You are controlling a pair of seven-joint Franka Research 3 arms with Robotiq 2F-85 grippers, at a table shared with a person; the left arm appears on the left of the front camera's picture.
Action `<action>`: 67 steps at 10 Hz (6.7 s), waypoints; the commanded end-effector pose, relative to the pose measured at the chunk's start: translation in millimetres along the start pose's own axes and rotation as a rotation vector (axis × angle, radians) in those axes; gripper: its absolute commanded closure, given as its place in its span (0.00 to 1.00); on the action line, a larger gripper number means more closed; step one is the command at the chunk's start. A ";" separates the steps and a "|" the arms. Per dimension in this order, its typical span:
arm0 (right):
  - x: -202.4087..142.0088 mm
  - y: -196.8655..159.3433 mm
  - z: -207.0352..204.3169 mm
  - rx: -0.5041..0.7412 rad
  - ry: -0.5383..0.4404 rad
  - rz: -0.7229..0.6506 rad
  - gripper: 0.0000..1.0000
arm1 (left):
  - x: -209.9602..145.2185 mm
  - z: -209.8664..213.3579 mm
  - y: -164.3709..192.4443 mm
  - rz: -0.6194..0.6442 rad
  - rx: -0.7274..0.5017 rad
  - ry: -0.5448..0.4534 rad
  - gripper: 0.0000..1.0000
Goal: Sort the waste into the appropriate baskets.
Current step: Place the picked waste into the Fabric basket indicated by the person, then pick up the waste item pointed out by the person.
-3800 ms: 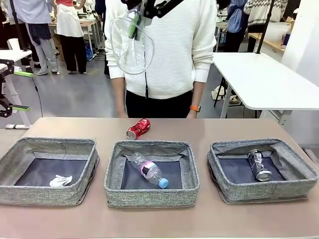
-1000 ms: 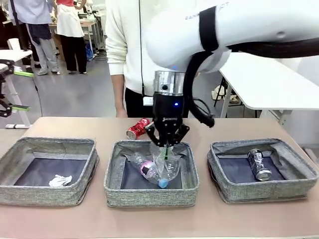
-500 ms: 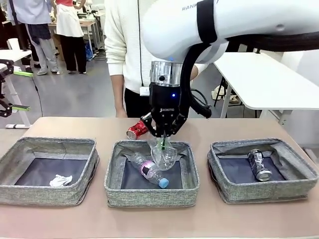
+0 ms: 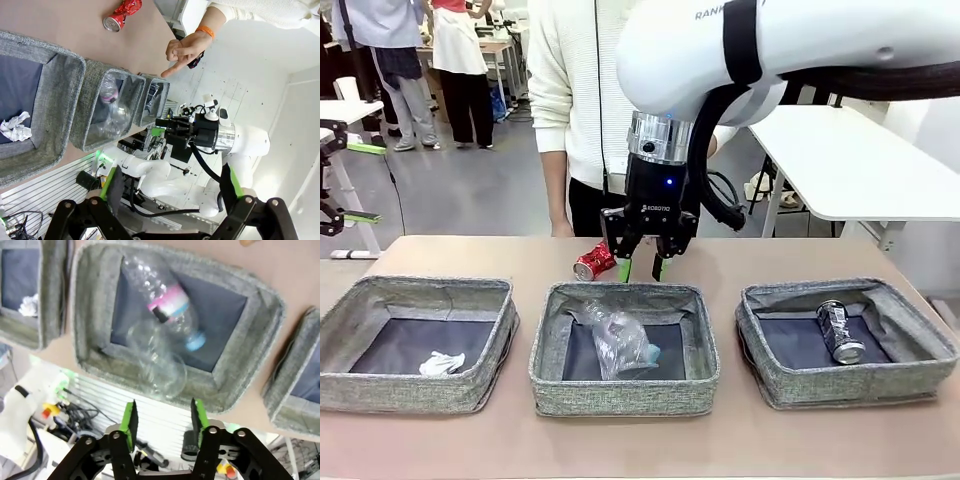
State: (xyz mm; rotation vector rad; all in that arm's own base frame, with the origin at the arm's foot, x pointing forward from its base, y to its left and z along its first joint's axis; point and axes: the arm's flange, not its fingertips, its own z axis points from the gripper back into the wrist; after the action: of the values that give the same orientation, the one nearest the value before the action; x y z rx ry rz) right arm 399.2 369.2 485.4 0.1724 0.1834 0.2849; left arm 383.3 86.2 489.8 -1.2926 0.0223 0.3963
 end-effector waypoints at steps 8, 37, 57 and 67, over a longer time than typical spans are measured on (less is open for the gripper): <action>-10.8 -48.5 27.7 0.708 0.257 0.131 0.00 | -2.6 1.0 -0.9 0.001 0.008 -0.001 0.00; -125.8 -343.0 34.5 1.370 -0.315 -0.330 0.00 | -2.6 1.0 -0.9 0.001 0.008 -0.001 0.00; -125.8 -343.0 34.5 1.370 -0.315 -0.330 0.00 | -70.5 -300.9 -57.0 -1.093 0.626 0.054 0.00; -125.8 -343.0 34.5 1.370 -0.315 -0.330 0.00 | 75.6 -420.2 -66.6 -1.160 1.124 0.080 0.00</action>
State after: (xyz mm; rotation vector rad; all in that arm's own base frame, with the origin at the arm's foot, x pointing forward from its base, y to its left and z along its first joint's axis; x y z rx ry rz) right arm 376.5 5.1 469.2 1.5142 0.0705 -0.2676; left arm 557.1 -280.1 413.2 -0.0414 -0.4154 -0.6394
